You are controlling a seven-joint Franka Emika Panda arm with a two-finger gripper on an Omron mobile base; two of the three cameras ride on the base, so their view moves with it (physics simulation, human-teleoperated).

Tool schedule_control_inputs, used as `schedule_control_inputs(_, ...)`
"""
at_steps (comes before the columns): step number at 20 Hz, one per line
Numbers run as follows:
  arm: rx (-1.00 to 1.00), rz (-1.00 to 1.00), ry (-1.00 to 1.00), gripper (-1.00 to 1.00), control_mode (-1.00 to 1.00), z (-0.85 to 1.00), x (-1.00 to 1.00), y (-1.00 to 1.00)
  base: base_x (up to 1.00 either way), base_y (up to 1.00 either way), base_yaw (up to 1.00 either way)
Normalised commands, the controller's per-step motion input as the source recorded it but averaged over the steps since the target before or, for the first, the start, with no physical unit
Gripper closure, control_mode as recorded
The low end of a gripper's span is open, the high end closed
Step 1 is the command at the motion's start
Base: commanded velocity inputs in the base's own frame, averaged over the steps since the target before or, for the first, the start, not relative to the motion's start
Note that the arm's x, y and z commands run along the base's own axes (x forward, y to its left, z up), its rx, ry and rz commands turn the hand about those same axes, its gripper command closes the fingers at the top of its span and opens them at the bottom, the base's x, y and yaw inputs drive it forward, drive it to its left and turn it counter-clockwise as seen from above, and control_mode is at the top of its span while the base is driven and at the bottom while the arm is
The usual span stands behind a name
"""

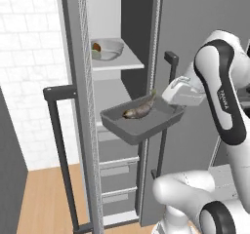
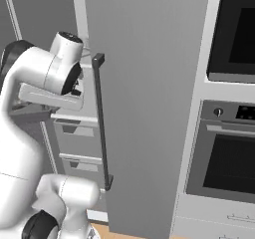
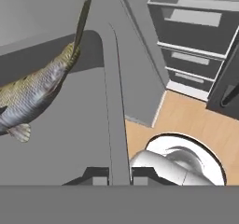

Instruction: Take the meat container that has the fish and place it on the second highest rack of the freezer. Then take the vegetable container that has the mushroom and lemon wedge and place it on the highest rack of the freezer.

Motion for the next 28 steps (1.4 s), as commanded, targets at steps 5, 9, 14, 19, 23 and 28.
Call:
schedule_control_inputs(5,0.06,-0.80,0.00,1.00,-1.00,-0.83,0.06,0.03,0.00,0.00,0.00)
schedule_control_inputs(9,0.03,-0.84,0.00,1.00,-1.00,-0.49,0.26,0.10,0.00,0.00,0.00)
schedule_control_inputs(14,0.09,-0.84,0.04,1.00,-1.00,-0.32,0.16,0.33,0.00,0.00,0.00)
schedule_control_inputs(19,0.14,-0.77,0.04,1.00,-1.00,-0.10,0.19,0.37,0.00,0.00,0.00)
schedule_control_inputs(23,0.17,-0.41,0.07,1.00,-1.00,0.00,0.53,0.35,0.00,0.00,0.00)
schedule_control_inputs(28,0.23,-0.09,0.13,1.00,-1.00,0.00,0.87,0.18,0.00,0.00,0.00)
